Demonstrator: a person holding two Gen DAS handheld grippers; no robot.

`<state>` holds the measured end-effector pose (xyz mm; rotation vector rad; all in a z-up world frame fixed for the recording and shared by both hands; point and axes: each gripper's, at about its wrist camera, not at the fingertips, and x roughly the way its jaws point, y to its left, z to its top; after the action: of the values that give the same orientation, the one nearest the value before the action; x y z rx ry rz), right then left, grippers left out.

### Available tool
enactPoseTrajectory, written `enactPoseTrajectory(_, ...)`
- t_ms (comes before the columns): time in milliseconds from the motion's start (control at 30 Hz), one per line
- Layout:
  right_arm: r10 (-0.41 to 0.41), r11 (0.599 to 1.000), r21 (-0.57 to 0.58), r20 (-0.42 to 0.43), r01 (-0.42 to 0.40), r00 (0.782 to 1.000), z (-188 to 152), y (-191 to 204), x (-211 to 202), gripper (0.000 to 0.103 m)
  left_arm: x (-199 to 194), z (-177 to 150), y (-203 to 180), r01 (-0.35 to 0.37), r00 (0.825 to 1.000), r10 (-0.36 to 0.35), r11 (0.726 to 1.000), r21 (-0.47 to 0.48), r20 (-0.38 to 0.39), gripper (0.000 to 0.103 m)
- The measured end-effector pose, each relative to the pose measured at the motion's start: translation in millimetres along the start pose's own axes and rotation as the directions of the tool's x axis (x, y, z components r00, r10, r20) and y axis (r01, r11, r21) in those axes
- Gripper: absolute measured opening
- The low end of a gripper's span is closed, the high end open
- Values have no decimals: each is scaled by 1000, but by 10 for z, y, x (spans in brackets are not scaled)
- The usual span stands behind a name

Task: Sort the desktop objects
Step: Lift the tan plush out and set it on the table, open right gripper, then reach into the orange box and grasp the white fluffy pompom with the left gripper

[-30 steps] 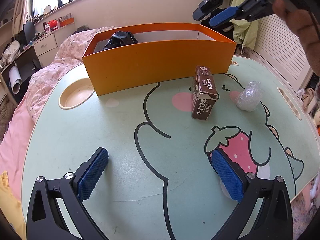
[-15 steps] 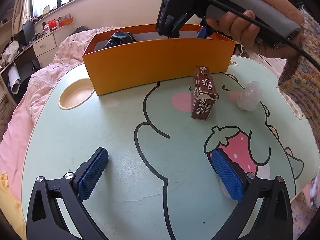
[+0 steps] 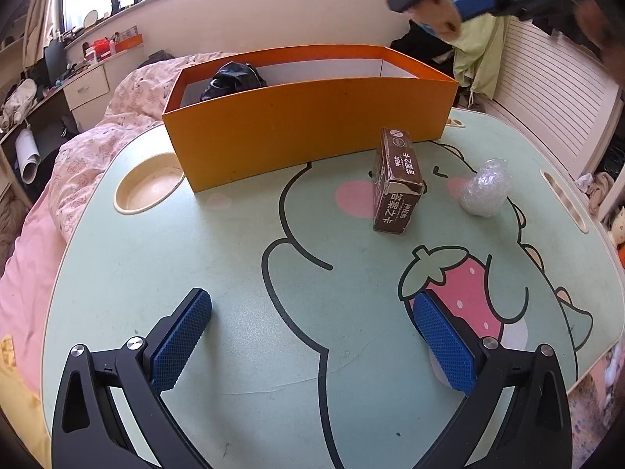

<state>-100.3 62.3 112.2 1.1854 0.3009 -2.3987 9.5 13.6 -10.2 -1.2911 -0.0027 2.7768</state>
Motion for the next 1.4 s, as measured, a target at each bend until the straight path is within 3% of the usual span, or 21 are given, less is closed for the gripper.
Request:
enactPoseTrajectory(167, 140, 990, 17, -68, -139, 988, -572, -105, 3, 44, -2, -2, 4, -3, 1000, 3, 1000, 0, -1, 103)
enactPoseTrajectory(233, 152, 987, 59, -95, -147, 984, -688, -116, 137, 47, 1, -1, 3, -3, 1000, 3, 1000, 0, -1, 103)
enactPoseTrajectory(333, 180, 981, 79, -77, -174, 981, -738, -127, 218, 49, 2, 0, 3, -2, 1000, 2, 1000, 0, -1, 103)
enactPoseTrajectory(400, 197, 976, 101, -27, -193, 980, -729, -182, 153, 61, 2, 1, -4, -2, 1000, 2, 1000, -1, -1, 103)
enactPoseTrajectory(500, 152, 977, 137, 85, -162, 985, -784, -306, -43, 78, 3, 2, -5, -3, 1000, 3, 1000, 0, -1, 103)
enactPoseTrajectory(600, 84, 988, 121, 133, -100, 987, -946, -364, -206, 82, 4, 1, -2, -3, 1000, 3, 1000, -1, -1, 103)
enactPoseTrajectory(867, 18, 1000, 22, 68, -20, 998, -1626, -275, -65, 83, 4, 1, 4, -2, 1000, 2, 1000, -1, -2, 103)
enactPoseTrajectory(1033, 3, 1000, 15, 38, -4, 999, -1809, -216, 188, 84, 5, 5, -3, 1, 1000, -1, 1000, 3, -4, 103)
enactPoseTrajectory(1100, -33, 999, -17, 40, 33, 999, -1848, -154, 229, 95, 8, 18, -26, 7, 1000, -7, 1000, 18, -8, 103)
enactPoseTrajectory(1233, -17, 1000, -18, 34, 18, 999, -1861, -155, 256, 103, 17, 72, -16, 12, 999, -11, 1000, 17, -41, 103)
enactPoseTrajectory(1400, -17, 1000, -15, 39, 17, 999, -1883, -145, 262, 103, -199, 497, 129, 193, 981, -194, 976, -97, -6, 103)
